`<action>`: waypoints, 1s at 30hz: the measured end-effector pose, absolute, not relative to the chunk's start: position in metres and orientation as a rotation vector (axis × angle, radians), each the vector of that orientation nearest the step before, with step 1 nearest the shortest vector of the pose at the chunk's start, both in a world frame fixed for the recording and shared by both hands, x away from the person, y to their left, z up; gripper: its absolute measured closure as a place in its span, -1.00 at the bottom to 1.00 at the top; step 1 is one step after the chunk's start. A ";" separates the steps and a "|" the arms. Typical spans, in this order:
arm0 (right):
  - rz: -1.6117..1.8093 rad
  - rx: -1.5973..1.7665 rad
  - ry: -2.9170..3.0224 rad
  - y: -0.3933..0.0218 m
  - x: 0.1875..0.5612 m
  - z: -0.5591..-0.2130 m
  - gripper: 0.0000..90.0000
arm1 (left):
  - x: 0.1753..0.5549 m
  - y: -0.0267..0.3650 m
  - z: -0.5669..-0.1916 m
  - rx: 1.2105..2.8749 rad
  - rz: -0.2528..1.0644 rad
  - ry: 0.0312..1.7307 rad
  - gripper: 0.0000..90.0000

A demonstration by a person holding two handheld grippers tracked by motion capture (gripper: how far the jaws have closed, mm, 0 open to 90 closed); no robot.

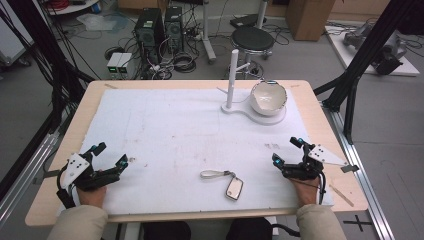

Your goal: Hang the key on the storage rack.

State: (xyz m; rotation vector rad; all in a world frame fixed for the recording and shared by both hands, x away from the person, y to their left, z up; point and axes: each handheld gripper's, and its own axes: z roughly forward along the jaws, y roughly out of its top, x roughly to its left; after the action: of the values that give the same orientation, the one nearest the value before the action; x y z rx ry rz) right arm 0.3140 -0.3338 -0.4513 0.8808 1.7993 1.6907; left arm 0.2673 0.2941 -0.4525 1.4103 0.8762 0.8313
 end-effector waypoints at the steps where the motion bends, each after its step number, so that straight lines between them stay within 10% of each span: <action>1: 1.686 0.882 1.799 -0.334 0.314 -0.451 -0.99 | 0.267 0.293 -0.453 1.412 0.835 0.874 -0.76; 30: 1.593 0.823 1.989 -0.323 0.326 -0.390 -0.99 | 0.267 0.295 -0.453 1.400 0.828 0.864 -0.76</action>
State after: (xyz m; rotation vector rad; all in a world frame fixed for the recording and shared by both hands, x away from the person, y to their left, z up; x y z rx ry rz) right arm 0.3263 -0.3231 -0.3900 0.8230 1.9889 1.5934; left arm 0.2667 0.2945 -0.4528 1.4002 0.8637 0.8276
